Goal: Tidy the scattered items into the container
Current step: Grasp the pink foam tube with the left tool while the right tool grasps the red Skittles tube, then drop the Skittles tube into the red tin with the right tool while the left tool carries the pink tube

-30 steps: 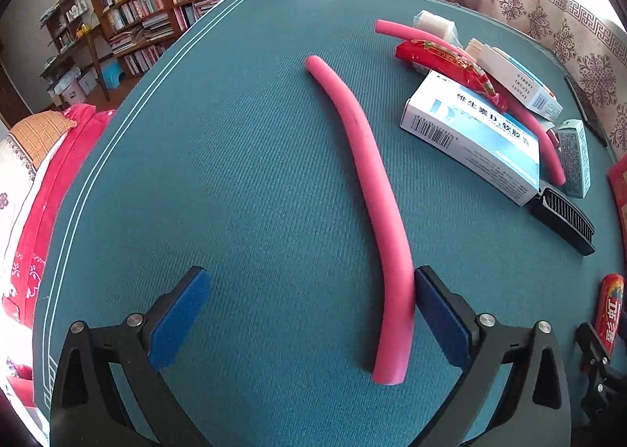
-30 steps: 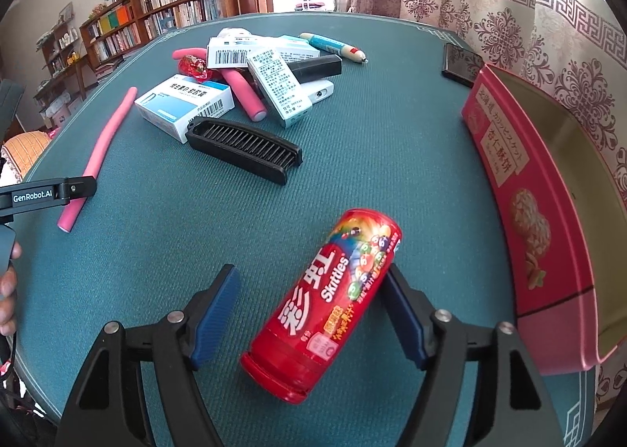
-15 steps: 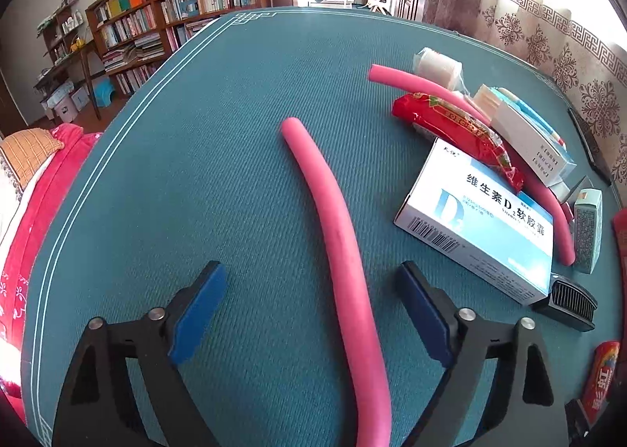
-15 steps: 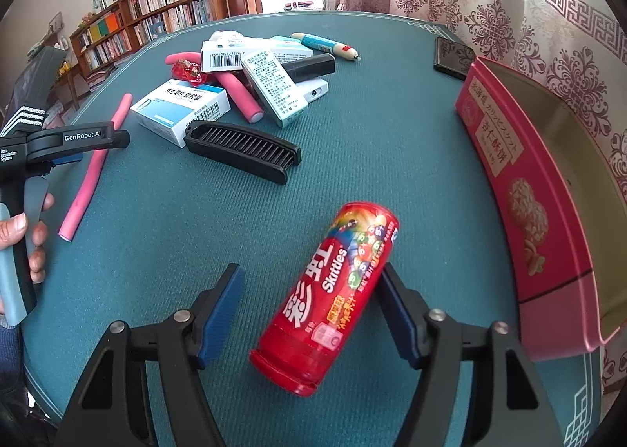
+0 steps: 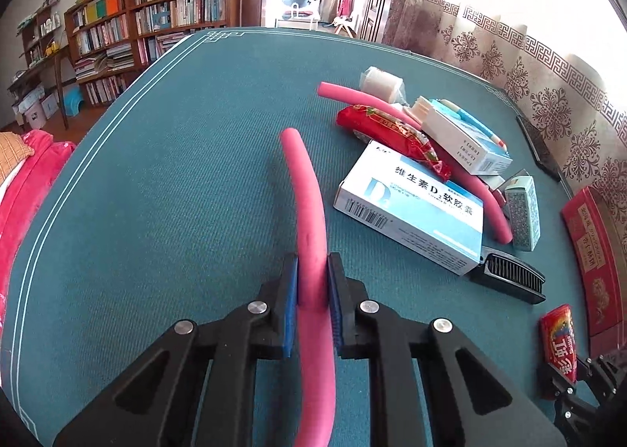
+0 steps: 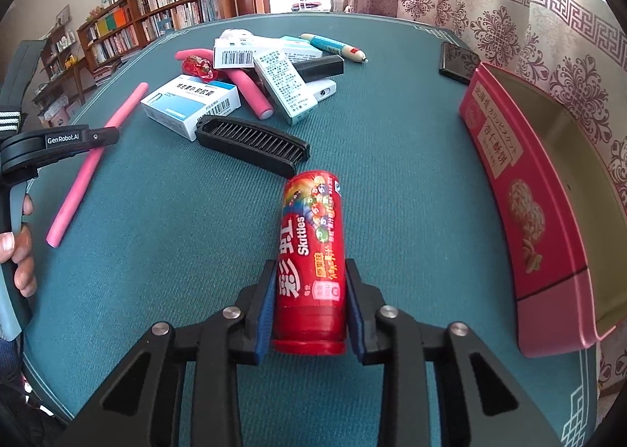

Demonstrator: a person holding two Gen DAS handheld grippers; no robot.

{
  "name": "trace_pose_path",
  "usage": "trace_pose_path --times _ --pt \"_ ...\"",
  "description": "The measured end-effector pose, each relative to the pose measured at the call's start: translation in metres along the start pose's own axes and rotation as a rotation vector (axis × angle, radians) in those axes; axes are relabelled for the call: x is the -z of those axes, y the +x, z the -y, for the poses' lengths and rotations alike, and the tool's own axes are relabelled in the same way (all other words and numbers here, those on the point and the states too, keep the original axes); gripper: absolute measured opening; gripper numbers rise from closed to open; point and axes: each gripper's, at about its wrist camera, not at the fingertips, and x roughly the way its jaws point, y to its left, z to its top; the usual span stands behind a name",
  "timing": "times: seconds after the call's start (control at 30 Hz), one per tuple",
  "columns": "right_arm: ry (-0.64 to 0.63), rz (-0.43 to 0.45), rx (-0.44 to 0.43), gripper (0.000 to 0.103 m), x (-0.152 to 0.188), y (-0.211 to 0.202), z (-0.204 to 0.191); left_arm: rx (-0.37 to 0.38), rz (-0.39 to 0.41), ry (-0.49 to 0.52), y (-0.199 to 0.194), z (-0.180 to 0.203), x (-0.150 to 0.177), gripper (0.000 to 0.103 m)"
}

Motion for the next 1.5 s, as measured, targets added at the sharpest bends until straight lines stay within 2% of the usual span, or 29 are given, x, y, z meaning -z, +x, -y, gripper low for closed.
trace_pose_path --times 0.2,0.53,0.73,0.93,1.2,1.37,1.5 --pt "0.008 0.0 -0.085 0.035 -0.009 -0.001 -0.004 0.046 0.026 -0.004 -0.016 0.009 0.006 0.015" --pt "0.045 0.121 -0.1 0.035 -0.021 -0.028 0.003 0.099 0.082 0.069 -0.037 0.044 -0.004 0.015" --pt "0.062 0.214 -0.051 0.035 -0.033 -0.053 0.023 0.14 0.119 0.117 -0.051 0.067 -0.011 0.015" --pt "0.129 0.326 0.0 0.035 -0.037 -0.082 0.051 0.193 0.122 0.181 -0.057 0.097 -0.016 0.015" --pt "0.209 0.427 0.135 0.035 -0.037 -0.121 0.101 0.283 0.145 0.267 -0.068 0.148 -0.021 0.015" --pt "0.278 0.443 0.208 0.035 -0.027 -0.135 0.137 0.333 0.148 0.316 -0.073 0.179 -0.022 0.016" --pt "0.322 0.414 0.222 0.035 -0.018 -0.132 0.156 0.365 0.139 0.343 -0.073 0.2 -0.022 0.016"
